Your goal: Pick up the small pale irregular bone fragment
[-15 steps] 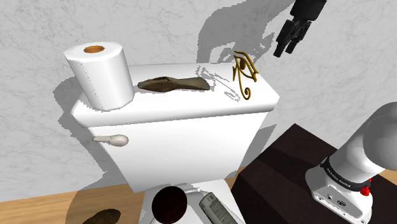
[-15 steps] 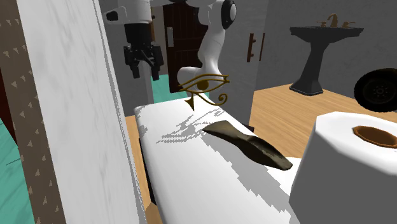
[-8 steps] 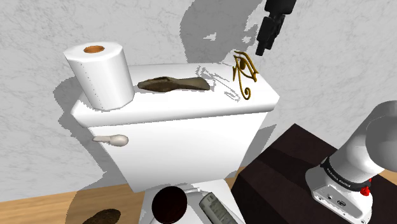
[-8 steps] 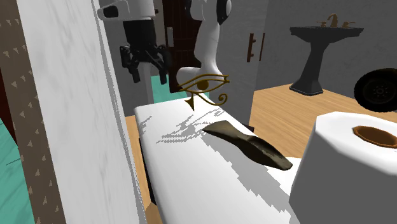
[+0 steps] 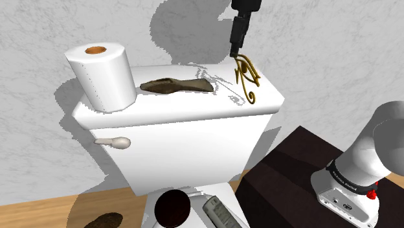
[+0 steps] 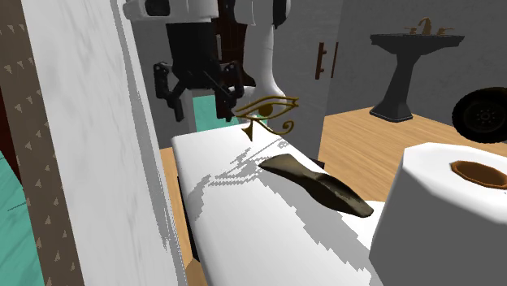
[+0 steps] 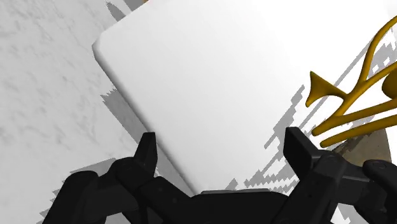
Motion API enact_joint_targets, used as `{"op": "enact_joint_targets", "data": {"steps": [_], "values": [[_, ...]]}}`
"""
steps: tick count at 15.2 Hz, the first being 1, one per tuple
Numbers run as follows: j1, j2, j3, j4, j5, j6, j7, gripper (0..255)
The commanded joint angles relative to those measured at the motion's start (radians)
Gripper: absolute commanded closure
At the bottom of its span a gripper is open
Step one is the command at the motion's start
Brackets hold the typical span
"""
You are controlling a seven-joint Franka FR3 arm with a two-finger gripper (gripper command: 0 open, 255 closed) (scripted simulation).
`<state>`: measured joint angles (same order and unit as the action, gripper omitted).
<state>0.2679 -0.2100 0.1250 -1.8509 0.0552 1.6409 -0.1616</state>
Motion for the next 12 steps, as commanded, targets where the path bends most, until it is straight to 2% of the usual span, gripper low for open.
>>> {"op": "enact_joint_targets", "data": {"steps": [1,12], "values": [[0.024,0.070,0.021,0.072,-0.014,0.014,-0.067,0],[0.169,0.370,0.164,0.436,-0.127,-0.099,-0.178,0]]}}
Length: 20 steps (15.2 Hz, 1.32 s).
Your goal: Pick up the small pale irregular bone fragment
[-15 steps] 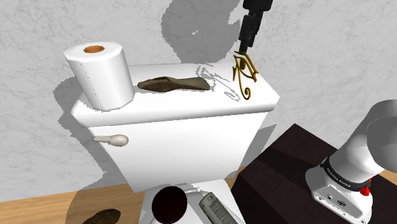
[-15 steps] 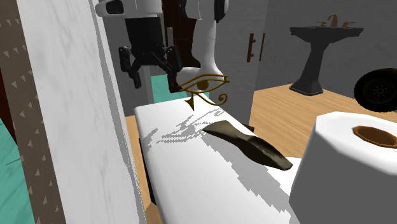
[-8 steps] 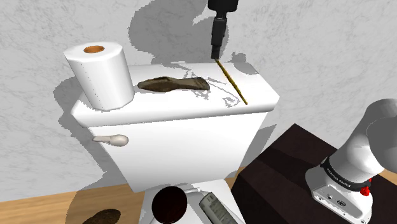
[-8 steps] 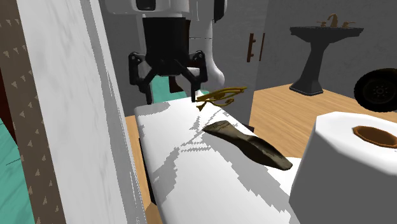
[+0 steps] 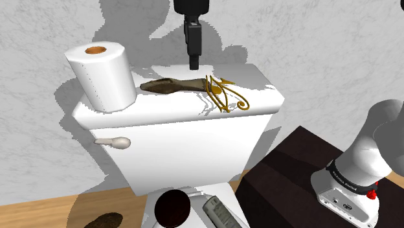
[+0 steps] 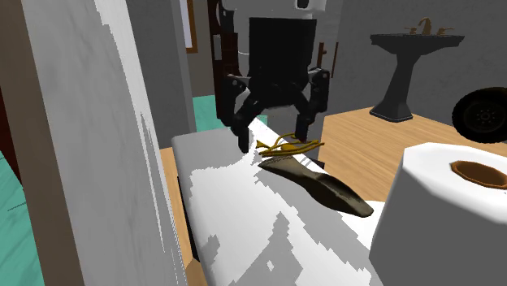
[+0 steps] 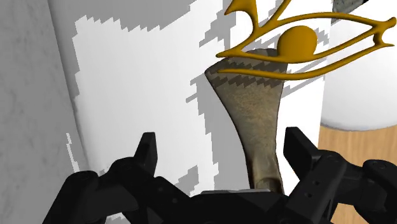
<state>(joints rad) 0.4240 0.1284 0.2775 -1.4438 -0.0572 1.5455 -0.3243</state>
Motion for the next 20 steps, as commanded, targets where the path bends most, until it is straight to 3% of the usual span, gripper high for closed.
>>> {"op": "enact_joint_targets", "data": {"steps": [1,4,13,14,20], "values": [[0.030,0.058,0.023,0.063,-0.028,-0.017,-0.025,0],[0.079,0.130,0.055,0.155,-0.067,-0.054,-0.053,0],[0.067,0.100,0.052,0.010,-0.057,0.062,-0.052,0],[0.067,0.098,0.052,0.009,-0.056,0.062,-0.052,255],[0.066,0.098,0.052,0.008,-0.056,0.063,-0.053,255]]}}
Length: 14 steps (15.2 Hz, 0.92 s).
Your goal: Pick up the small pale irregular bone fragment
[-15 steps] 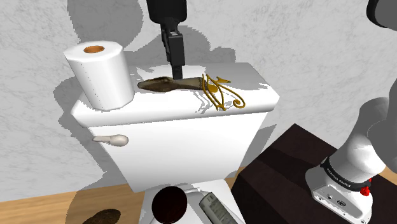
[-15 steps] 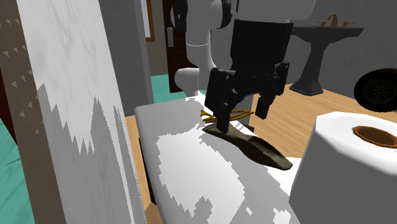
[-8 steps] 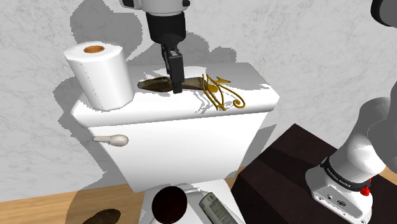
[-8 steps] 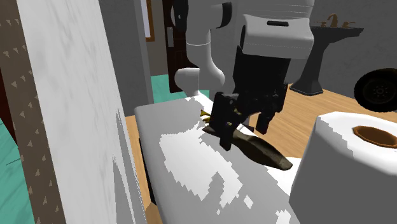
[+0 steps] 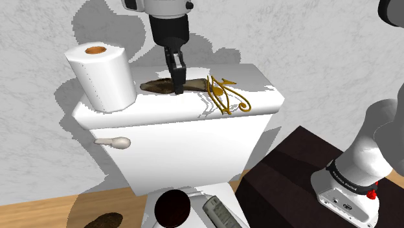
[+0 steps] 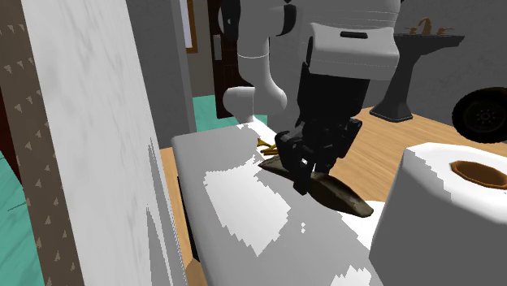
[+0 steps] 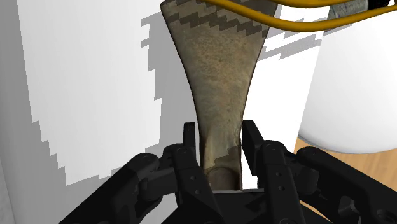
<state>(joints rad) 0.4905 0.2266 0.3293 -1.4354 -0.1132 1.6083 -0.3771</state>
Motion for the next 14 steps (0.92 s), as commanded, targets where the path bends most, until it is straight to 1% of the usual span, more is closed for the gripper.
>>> {"op": "enact_joint_targets", "data": {"steps": [1,3,4,14], "values": [[0.000,0.000,0.000,0.000,0.000,0.000,0.000,255],[0.001,0.002,0.000,0.002,-0.001,0.000,0.001,255],[0.002,0.004,0.000,0.019,-0.001,-0.015,0.000,255],[0.022,0.054,0.004,0.225,-0.018,-0.174,0.000,255]]}}
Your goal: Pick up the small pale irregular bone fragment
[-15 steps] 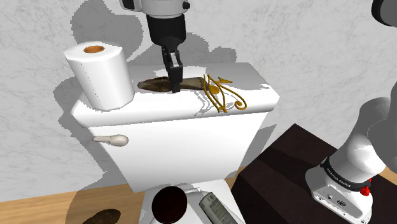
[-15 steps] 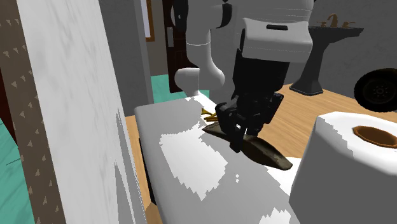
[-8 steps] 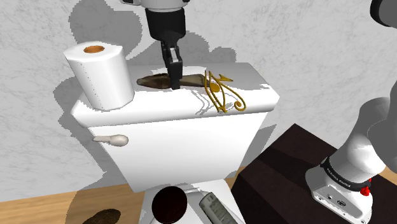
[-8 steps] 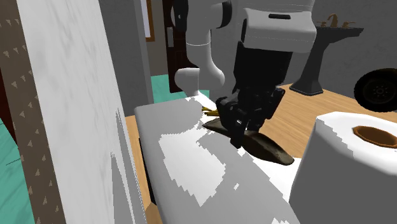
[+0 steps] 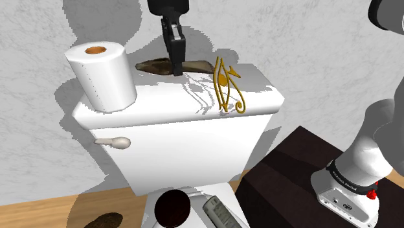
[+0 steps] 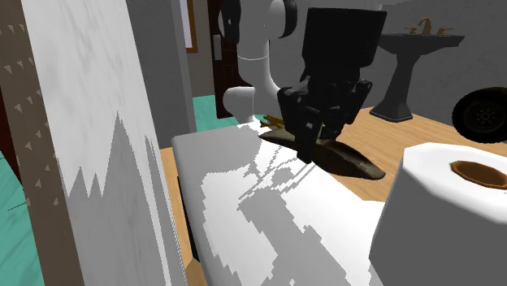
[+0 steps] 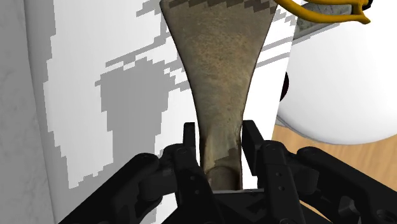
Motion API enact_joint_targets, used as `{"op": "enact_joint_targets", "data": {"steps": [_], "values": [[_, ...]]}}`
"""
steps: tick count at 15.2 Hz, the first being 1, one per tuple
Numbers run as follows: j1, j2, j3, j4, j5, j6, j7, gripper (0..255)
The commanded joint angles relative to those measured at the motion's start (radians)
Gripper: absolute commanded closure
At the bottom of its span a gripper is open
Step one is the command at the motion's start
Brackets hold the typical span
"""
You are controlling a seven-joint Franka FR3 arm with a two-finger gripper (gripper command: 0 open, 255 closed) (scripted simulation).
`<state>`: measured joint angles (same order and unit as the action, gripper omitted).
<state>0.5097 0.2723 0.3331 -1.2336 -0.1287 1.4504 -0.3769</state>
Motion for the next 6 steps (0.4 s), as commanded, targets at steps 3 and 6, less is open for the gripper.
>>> {"op": "enact_joint_targets", "data": {"steps": [3,6], "values": [[0.013,0.033,0.001,0.101,-0.012,-0.070,0.001,255],[0.018,0.044,0.001,0.134,-0.016,-0.092,0.001,255]]}}
